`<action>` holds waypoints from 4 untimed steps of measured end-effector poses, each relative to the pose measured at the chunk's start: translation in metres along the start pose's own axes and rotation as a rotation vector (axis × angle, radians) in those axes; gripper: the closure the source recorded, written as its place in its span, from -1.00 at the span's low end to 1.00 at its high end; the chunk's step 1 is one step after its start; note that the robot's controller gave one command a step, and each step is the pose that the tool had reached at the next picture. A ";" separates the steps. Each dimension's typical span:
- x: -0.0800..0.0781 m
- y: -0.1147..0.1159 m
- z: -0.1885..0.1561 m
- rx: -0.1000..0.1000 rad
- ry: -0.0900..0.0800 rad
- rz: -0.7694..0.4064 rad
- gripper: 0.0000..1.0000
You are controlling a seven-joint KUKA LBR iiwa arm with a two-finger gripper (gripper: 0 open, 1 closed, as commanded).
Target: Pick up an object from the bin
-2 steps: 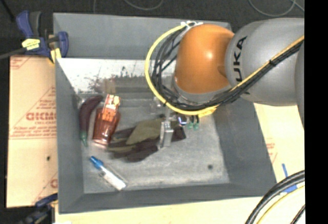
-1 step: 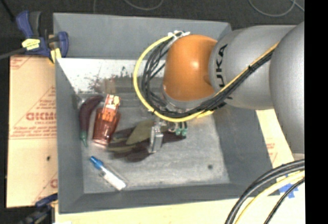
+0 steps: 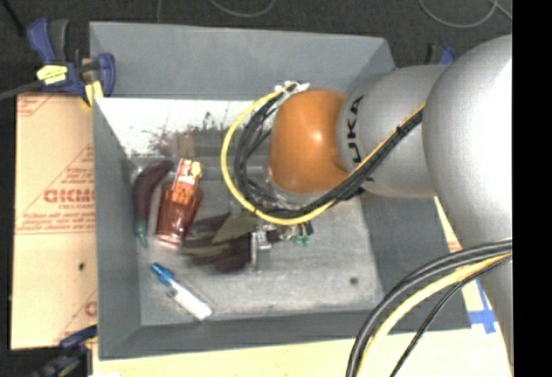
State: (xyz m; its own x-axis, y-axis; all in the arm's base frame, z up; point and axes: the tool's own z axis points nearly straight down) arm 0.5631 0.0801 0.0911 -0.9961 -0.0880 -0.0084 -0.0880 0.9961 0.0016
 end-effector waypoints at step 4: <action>0.009 0.001 -0.092 -0.002 -0.011 0.035 1.00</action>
Offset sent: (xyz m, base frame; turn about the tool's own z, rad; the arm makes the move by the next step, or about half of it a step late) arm 0.0000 0.0000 0.0000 0.0000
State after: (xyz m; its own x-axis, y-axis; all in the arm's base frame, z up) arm 0.5532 0.0798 0.1829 -0.9984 -0.0529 -0.0195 -0.0529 0.9986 0.0037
